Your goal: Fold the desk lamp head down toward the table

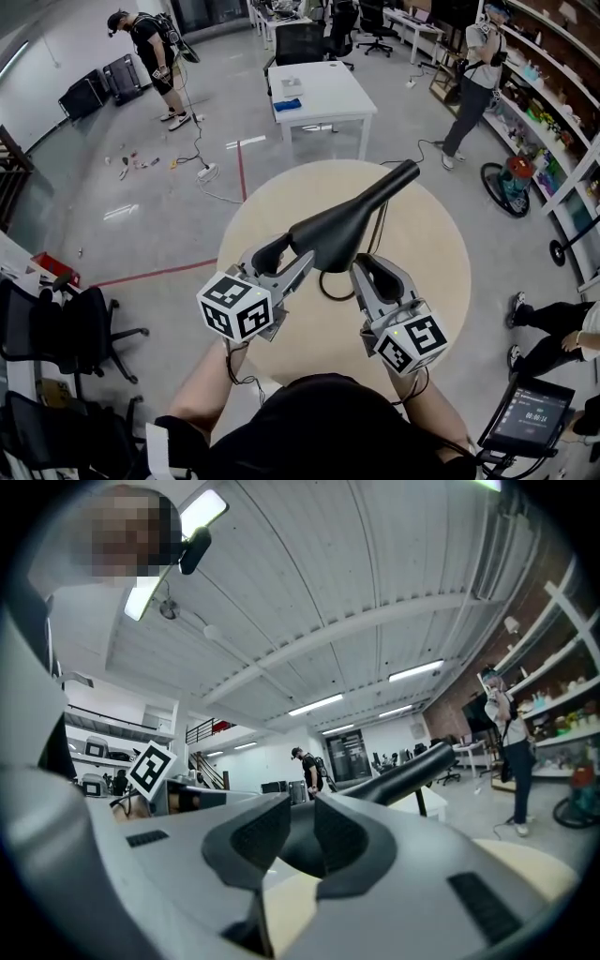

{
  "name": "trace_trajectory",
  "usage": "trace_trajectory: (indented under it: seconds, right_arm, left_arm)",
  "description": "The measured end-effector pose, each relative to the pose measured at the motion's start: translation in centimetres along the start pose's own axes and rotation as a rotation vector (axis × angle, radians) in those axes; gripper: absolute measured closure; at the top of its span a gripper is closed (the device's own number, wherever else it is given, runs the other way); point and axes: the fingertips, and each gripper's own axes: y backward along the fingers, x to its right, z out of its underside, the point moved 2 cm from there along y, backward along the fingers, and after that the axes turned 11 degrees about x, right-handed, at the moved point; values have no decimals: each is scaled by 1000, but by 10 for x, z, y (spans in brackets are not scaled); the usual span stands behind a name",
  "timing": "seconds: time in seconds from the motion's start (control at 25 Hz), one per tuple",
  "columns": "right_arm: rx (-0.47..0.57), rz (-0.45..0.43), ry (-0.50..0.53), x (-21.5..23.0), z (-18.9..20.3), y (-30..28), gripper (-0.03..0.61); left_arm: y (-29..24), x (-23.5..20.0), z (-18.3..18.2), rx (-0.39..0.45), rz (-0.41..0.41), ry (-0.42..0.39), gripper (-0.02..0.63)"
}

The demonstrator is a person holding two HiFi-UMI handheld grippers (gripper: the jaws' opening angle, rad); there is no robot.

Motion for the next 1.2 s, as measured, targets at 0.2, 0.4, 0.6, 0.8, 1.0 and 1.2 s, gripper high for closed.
trace_trajectory:
  seconds: [0.2, 0.4, 0.6, 0.8, 1.0, 1.2]
  right_arm:
    - [-3, 12, -6, 2, 0, 2, 511]
    - [-3, 22, -10, 5, 0, 6, 511]
    - [-9, 39, -10, -15, 1, 17, 511]
    - [-24, 58, -15, -16, 8, 21, 511]
    - [-31, 71, -15, -15, 11, 25, 511]
    - [-41, 88, -16, -4, 10, 30, 511]
  left_arm:
    - [-2, -4, 11, -23, -9, 4, 396]
    - [-6, -5, 21, -47, -15, -4, 396]
    - [13, -3, 27, -71, -17, -28, 396]
    - [15, -7, 37, -89, -17, -22, 396]
    - [14, -9, 46, -103, -18, -14, 396]
    - [4, -7, 51, -114, -15, -10, 396]
